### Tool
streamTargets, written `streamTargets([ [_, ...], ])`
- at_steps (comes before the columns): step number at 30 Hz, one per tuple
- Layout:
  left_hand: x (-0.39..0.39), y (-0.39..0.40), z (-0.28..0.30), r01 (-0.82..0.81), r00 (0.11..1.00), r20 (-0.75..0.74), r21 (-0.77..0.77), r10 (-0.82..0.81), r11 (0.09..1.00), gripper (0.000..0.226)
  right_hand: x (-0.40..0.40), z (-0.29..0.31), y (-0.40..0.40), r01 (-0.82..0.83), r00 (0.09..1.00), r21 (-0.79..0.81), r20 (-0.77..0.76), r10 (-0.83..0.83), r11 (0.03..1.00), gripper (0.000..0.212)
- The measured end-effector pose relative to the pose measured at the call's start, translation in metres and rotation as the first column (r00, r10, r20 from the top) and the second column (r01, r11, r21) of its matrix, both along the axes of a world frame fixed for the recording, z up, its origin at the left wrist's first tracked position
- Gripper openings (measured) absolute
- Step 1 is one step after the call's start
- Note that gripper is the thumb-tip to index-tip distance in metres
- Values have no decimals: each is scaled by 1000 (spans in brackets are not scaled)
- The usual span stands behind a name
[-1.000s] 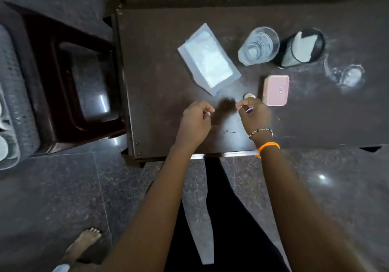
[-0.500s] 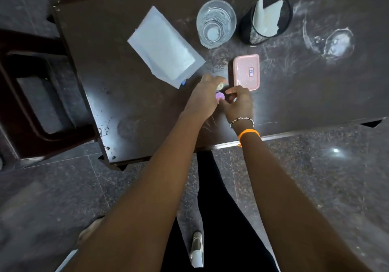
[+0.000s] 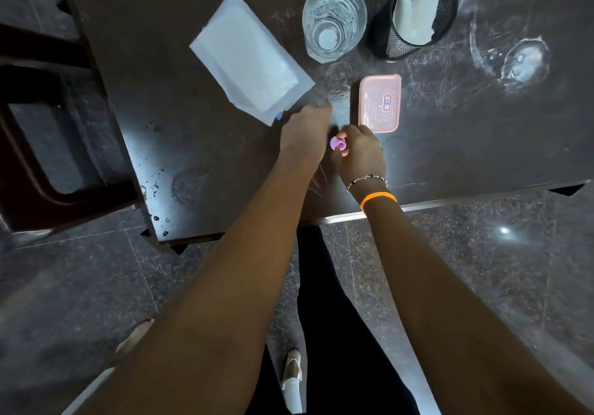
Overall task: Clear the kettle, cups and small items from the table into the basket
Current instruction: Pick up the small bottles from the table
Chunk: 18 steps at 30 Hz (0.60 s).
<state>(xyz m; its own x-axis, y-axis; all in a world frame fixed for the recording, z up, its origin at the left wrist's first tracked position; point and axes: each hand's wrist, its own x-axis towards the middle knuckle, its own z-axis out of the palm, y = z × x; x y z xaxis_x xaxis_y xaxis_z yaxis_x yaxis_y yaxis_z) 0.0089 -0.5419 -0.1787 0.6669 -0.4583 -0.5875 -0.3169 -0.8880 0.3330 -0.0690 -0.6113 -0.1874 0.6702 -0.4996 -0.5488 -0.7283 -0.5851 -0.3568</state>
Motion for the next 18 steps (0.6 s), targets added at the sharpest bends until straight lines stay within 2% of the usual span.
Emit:
streamTargets([
  [3,1,26,9,-179,983,-57,-61,176,982,25,6,4,8,66,996,41,57,-68,997,23],
  [8,-4,93,30,-520,854,-102,-178,510,835,17,24,23,46,55,982,152,171,-81,987,16],
  [11,-5,147,44,-675,737,-148,-209,660,707,18,47,41,86,39,970,260,222,-99,965,13],
  [14,0,201,61,-808,578,-166,-254,799,532,16,74,59,135,-42,972,332,233,-39,942,11],
  [18,16,284,96,-860,383,-115,-408,917,308,15,111,87,215,-166,959,413,277,50,895,10],
])
